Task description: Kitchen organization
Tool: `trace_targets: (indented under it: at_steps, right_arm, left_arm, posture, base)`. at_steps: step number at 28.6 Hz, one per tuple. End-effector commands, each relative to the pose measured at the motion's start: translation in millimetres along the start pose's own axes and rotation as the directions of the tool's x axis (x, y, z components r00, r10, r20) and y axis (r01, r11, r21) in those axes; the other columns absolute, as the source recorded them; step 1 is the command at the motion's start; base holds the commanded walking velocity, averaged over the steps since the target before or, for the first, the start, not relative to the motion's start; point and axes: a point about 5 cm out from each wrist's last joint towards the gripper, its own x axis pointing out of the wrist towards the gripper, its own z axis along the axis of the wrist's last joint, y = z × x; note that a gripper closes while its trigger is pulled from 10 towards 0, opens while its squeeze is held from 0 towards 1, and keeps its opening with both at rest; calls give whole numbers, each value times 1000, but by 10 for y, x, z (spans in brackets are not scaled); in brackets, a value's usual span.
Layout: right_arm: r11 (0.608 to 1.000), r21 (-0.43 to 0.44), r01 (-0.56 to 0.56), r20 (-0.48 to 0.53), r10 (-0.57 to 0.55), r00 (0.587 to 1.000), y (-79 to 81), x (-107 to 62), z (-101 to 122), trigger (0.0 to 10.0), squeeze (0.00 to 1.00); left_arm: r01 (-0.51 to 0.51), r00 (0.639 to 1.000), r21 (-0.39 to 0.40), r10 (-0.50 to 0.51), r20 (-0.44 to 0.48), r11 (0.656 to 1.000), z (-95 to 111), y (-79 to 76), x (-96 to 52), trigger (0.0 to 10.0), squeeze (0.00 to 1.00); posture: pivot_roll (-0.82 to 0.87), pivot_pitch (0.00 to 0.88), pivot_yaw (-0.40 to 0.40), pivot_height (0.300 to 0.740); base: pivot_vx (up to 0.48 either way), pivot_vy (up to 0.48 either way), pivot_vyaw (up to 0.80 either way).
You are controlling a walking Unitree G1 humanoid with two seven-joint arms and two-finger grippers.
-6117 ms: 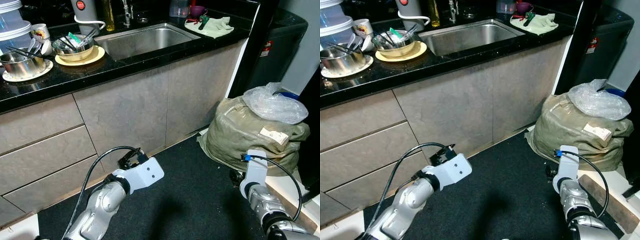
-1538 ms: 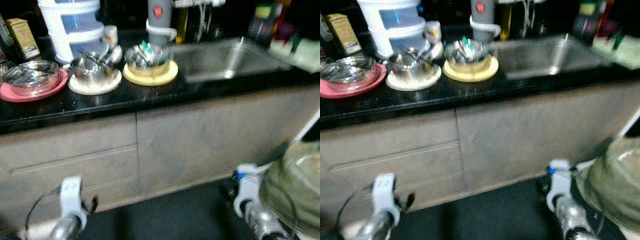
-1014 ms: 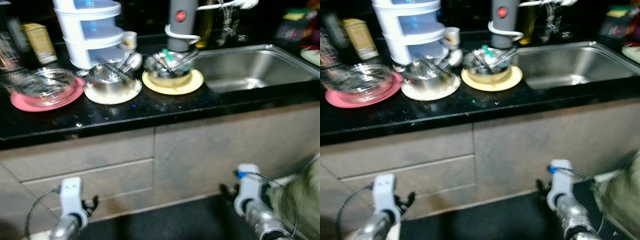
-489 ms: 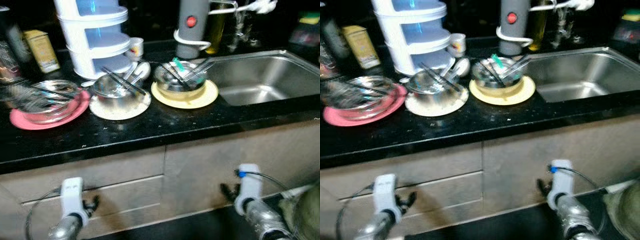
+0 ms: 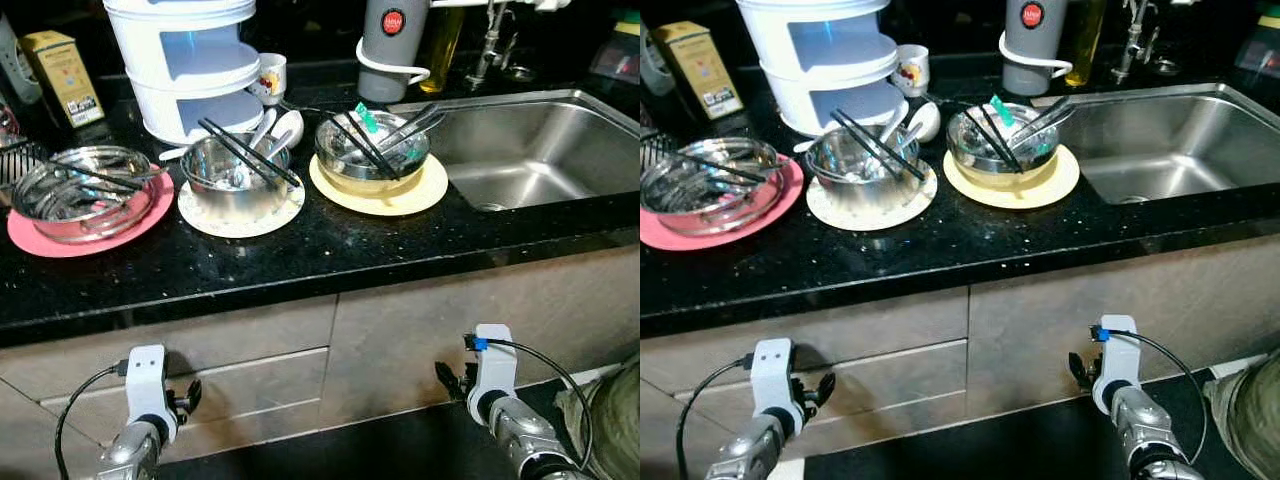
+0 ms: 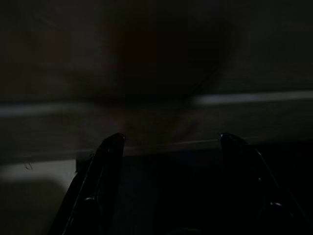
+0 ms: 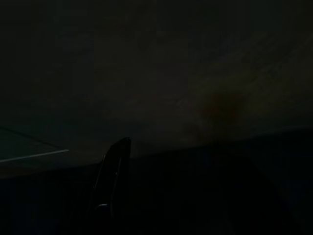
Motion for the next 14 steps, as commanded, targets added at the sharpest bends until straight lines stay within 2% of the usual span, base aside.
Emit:
trace_targets:
  at_steps: [1, 5, 9, 12, 14]
  right_arm:
    - [1000, 8, 5, 8, -5, 1000, -33, -10, 10, 10000, 0]
    - [1000, 13, -13, 63, 13, 998, -36, 6, 126, 10000, 0]
    - [996, -51, -75, 134, 81, 988, 8, 45, 351, 10000, 0]
    - [971, -154, -184, 207, 214, 955, 148, 85, 635, 10000, 0]
    - [961, -180, -211, 221, 248, 943, 188, 91, 702, 10000, 0]
  left_arm:
    - [4, 1000, -12, -5, -14, 1000, -39, -23, -7, 10000, 0]
    - [3, 1000, -14, -3, -15, 1000, -41, -21, -9, 10000, 0]
    - [6, 1000, -31, -7, -14, 999, -45, -48, -3, 10000, 0]
    - [8, 1000, -48, -9, -17, 999, -55, -55, -3, 10000, 0]
    - [8, 1000, -52, -9, -18, 999, -57, -54, -3, 10000, 0]
  posture:
    - [-18, 9, 1, 740]
    - [-24, 12, 7, 740]
    - [-30, 16, 8, 740]
    - [-31, 17, 6, 740]
    - [-31, 17, 6, 740]
  base:
    - [0, -465, 0]
    - [0, -461, 0]
    - [0, 0, 0]
    - [0, 0, 0]
    - [0, 0, 0]
